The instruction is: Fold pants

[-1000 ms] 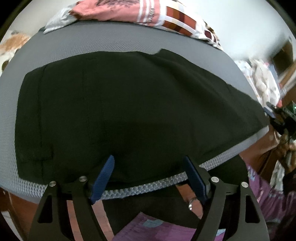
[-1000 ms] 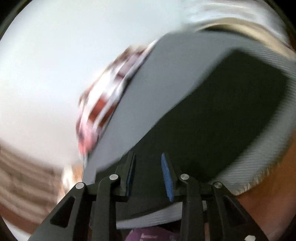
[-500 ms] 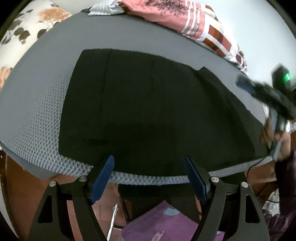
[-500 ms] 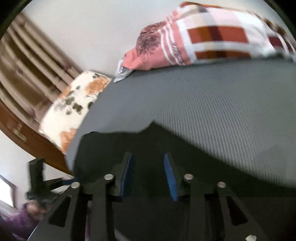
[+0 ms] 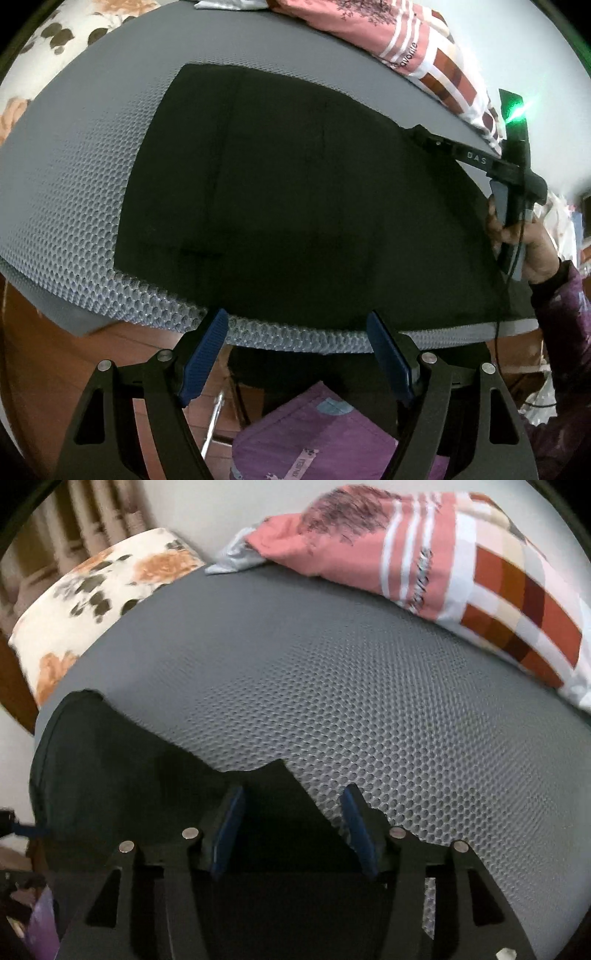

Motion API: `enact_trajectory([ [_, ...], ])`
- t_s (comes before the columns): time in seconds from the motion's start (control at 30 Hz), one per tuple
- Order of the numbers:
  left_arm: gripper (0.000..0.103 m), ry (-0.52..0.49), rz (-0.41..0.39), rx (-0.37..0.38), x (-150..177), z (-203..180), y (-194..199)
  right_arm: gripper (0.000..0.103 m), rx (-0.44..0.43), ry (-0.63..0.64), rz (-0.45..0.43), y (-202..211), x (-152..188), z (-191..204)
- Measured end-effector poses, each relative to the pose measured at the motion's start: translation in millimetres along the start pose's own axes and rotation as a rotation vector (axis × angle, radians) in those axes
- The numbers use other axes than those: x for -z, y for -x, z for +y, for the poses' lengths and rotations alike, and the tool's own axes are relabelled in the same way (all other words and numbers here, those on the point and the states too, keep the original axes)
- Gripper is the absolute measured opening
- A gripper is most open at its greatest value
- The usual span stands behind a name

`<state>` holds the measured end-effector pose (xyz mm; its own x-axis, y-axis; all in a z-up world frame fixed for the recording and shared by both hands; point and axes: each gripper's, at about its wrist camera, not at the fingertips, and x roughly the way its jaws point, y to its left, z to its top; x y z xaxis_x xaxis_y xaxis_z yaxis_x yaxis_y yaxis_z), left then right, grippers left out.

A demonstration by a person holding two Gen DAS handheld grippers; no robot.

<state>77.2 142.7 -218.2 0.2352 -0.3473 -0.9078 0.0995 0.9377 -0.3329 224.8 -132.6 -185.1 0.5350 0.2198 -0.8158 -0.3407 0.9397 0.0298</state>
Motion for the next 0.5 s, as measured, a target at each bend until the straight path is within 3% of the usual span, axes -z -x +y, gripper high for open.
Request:
enact_trajectory([
  [0.13,0.078,-0.001,-0.002,0.002,5,-2,0,0.051,0.020,-0.071,-0.033,-2,-3,-16],
  [0.27,0.078,0.005,-0.003,0.006,9,2,3,0.053,-0.051,-0.152,-0.041,1,-1,-28],
  [0.33,0.078,0.018,-0.001,0.006,9,6,5,0.049,-0.050,-0.194,-0.048,3,-4,-32],
  [0.4,0.078,0.027,0.011,-0.038,7,9,10,0.051,-0.038,-0.239,-0.108,22,-2,-40],
  [0.5,0.078,0.013,-0.084,-0.075,2,9,38,0.051,-0.157,-0.218,-0.157,54,5,-28],
])
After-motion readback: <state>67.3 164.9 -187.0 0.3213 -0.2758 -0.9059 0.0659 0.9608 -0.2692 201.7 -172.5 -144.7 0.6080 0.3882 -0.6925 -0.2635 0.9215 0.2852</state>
